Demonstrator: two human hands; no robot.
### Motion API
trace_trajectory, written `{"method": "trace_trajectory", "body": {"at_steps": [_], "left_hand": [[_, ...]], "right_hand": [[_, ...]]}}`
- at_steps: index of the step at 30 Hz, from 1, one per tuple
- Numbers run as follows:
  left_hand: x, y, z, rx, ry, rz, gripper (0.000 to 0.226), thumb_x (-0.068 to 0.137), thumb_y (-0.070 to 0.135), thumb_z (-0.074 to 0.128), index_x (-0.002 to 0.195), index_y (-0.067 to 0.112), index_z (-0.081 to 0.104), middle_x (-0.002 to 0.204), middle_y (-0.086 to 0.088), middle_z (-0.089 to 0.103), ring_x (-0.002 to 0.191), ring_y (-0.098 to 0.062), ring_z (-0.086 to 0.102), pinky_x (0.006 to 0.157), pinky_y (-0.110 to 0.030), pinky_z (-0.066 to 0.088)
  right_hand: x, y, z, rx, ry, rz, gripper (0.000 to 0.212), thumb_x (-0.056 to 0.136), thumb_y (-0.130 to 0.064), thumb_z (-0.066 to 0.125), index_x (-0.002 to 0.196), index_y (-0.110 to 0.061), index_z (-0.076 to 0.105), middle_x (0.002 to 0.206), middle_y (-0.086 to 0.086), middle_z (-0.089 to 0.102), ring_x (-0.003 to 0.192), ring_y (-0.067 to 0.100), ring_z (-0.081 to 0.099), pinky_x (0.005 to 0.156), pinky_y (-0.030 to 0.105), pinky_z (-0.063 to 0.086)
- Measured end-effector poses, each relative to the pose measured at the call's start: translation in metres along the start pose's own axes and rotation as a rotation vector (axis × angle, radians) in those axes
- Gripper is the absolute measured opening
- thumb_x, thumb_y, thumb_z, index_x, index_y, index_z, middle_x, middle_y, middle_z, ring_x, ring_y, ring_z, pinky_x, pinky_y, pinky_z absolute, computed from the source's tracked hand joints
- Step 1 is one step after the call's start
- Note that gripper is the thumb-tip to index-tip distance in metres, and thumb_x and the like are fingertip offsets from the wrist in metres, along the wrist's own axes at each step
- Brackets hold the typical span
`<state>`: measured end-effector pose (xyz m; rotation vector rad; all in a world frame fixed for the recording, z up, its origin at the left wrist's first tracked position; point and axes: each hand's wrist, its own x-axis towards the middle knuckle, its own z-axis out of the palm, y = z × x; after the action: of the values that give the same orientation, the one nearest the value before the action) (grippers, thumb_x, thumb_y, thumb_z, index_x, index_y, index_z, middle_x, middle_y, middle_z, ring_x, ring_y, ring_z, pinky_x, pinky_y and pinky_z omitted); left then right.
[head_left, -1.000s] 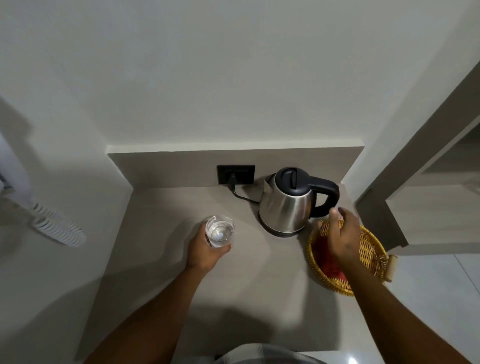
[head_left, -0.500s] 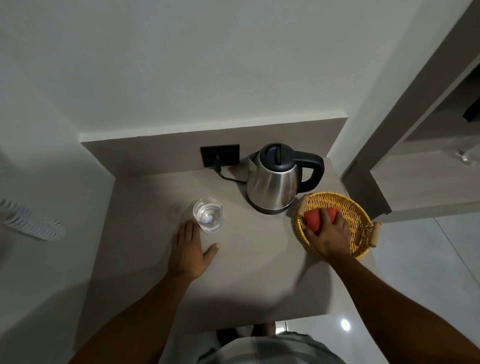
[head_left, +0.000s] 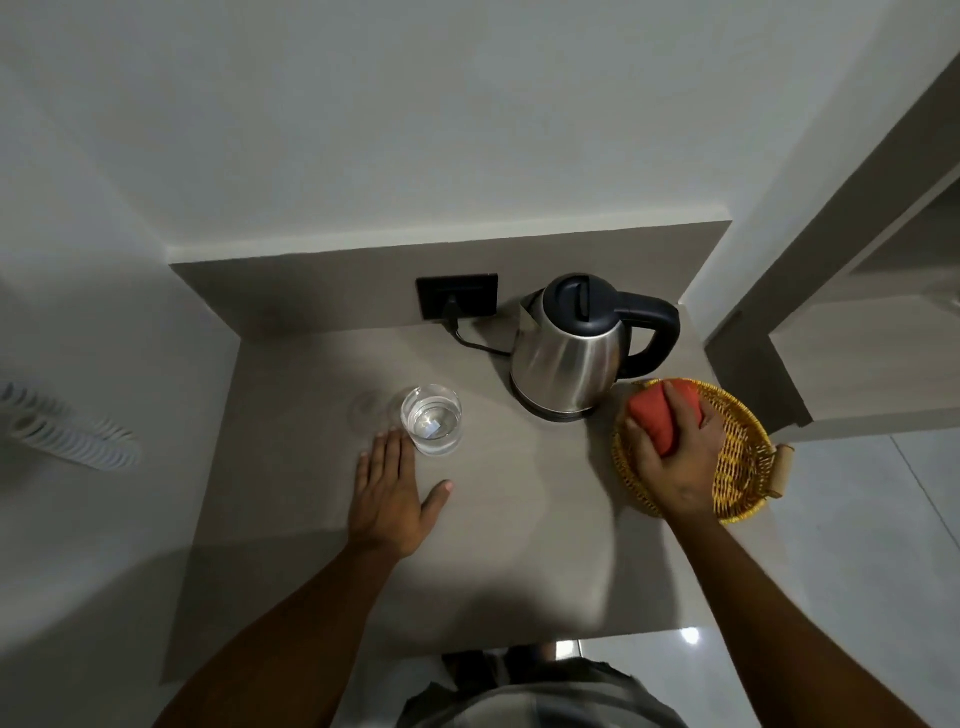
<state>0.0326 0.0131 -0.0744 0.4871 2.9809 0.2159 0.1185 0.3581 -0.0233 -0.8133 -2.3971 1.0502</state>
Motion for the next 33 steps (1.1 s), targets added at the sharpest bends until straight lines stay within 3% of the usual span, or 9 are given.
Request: {"method": "trace_trajectory", "body": {"at_steps": [2,5,11,14,16,20,26,33], "left_hand": [[-0.001,0.0,0.001,0.002,0.0,0.004,0.097,0.092,0.074,0.027,0.158,0.003,0.03,0.167,-0.018,0.03,0.158,-0.034,0.021,0.128,-0.05,0.015],[0.0,-0.002,0.005,0.0,0.034,0.001,0.095,0.092,0.072,0.033,0.157,0.003,0.032,0.166,-0.018,0.032,0.157,-0.034,0.023,0.128,-0.052,0.018],[0.001,-0.002,0.007,-0.056,0.043,-0.005,0.097,0.091,0.075,0.036,0.157,0.005,0.03,0.166,-0.016,0.033,0.158,-0.032,0.022,0.128,-0.05,0.017],[0.006,0.0,0.001,-0.282,0.079,-0.104,0.104,0.078,0.072,0.063,0.155,0.006,0.036,0.163,-0.015,0.04,0.156,-0.03,0.029,0.129,-0.047,0.019],[0.015,0.003,-0.013,-0.535,0.104,-0.18,0.111,0.065,0.061,0.084,0.152,0.01,0.04,0.158,-0.011,0.046,0.15,-0.027,0.039,0.126,-0.044,0.03],[0.032,0.018,-0.039,-0.78,0.227,-0.144,0.103,0.055,0.038,0.099,0.143,0.015,0.052,0.142,-0.002,0.062,0.132,-0.018,0.058,0.111,-0.027,0.046],[0.039,0.038,-0.052,-0.865,0.273,-0.199,0.082,0.058,0.018,0.1,0.13,0.006,0.063,0.128,-0.01,0.07,0.118,-0.025,0.066,0.096,-0.001,0.041],[0.035,0.016,-0.062,-0.911,0.309,-0.217,0.082,0.056,0.027,0.1,0.129,0.018,0.063,0.124,0.001,0.071,0.114,-0.017,0.069,0.098,-0.039,0.058]], "right_hand": [[-0.016,-0.023,0.014,0.017,-0.069,-0.126,0.076,0.082,-0.046,0.073,0.148,-0.038,0.036,0.155,0.01,0.022,0.136,0.041,0.027,0.105,0.05,0.031],[-0.042,-0.041,0.048,-0.068,-0.268,-0.281,0.082,0.082,-0.042,0.076,0.15,-0.038,0.032,0.155,0.007,0.017,0.136,0.043,0.027,0.104,0.055,0.033],[-0.06,-0.034,0.091,-0.398,-0.421,-0.242,0.072,0.088,-0.065,0.052,0.148,-0.031,0.037,0.151,0.017,0.031,0.126,0.04,0.038,0.102,0.055,0.04],[-0.06,-0.031,0.1,-0.485,-0.382,-0.274,0.074,0.088,-0.076,0.04,0.146,-0.031,0.039,0.147,0.016,0.036,0.121,0.035,0.04,0.096,0.049,0.039],[-0.061,-0.033,0.103,-0.507,-0.371,-0.273,0.076,0.088,-0.08,0.035,0.146,-0.031,0.039,0.148,0.016,0.036,0.121,0.035,0.039,0.096,0.048,0.039],[-0.064,-0.034,0.104,-0.517,-0.372,-0.267,0.075,0.092,-0.077,0.03,0.148,-0.028,0.037,0.15,0.019,0.035,0.123,0.038,0.04,0.097,0.049,0.039],[-0.062,-0.033,0.109,-0.551,-0.385,-0.268,0.072,0.094,-0.074,0.028,0.149,-0.028,0.036,0.15,0.019,0.034,0.124,0.039,0.04,0.098,0.051,0.038],[-0.049,-0.063,0.148,-0.538,-0.421,-0.35,0.07,0.092,-0.072,0.034,0.145,-0.027,0.042,0.145,0.022,0.039,0.118,0.039,0.043,0.092,0.047,0.04]]}}
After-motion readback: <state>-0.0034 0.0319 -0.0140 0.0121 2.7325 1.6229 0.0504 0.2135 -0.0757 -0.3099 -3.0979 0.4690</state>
